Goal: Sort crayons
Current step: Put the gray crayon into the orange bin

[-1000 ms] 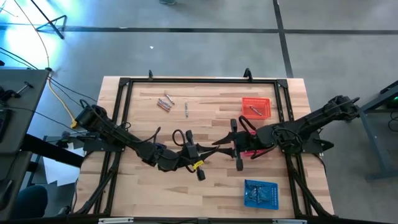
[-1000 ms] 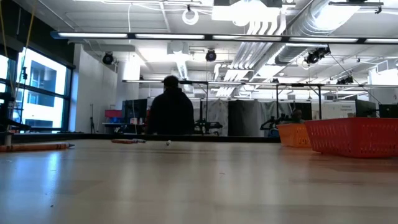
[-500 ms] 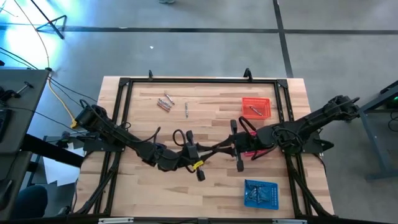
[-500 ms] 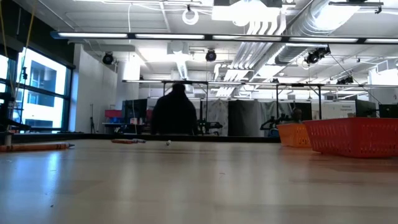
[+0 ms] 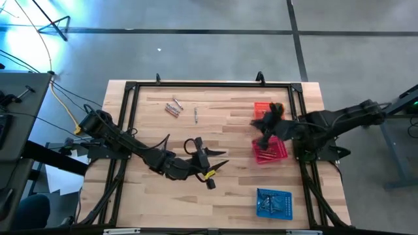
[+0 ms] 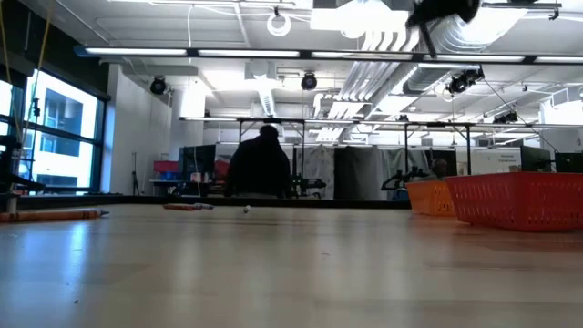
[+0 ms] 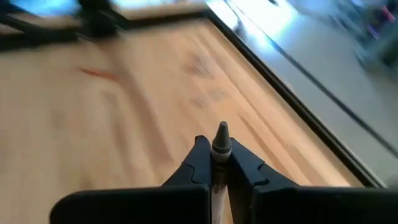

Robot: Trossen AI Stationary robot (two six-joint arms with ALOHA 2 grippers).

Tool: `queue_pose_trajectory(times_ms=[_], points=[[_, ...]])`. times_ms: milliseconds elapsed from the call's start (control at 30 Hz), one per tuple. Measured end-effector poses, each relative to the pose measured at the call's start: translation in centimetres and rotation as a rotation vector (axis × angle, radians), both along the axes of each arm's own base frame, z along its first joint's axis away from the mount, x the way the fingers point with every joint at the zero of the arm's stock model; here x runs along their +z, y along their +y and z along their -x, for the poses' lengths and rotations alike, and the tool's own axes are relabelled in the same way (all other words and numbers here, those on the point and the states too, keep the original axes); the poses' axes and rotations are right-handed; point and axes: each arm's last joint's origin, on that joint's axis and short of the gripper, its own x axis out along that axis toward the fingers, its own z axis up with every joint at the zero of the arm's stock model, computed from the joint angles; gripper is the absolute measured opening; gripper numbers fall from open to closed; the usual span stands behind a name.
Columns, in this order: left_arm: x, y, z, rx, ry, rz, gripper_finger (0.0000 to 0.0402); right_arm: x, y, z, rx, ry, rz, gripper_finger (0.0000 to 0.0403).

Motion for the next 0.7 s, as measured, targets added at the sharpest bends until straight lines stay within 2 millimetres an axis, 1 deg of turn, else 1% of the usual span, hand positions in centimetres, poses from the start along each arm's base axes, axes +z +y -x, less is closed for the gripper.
queue_pose_trajectory(times_ms=[133,267,467,600,700], points=[[-0.6,0.6,-0.2,0.024,0.042,0.032,0.0133,-2.0,-2.5,1.5,-0.180,0.131,-0.029,0.0004],[-1.1,1.5,-0.4,0.055,0.080,0.039,0.0132,-4.0,-5.2,1.9,-0.318,0.214,-0.028,0.0004],[-1.5,2.8,-0.7,0.098,0.123,0.017,0.0132,-6.8,-8.3,2.3,-0.329,0.320,-0.137,0.0003],[-1.8,3.9,-1.0,0.130,0.152,0.005,0.0131,-7.8,-9.9,2.9,-0.347,0.374,-0.155,0.0003],[-2.0,5.1,-1.3,0.161,0.174,-0.003,0.0131,-7.9,-11.0,3.3,-0.348,0.392,-0.179,0.0003]])
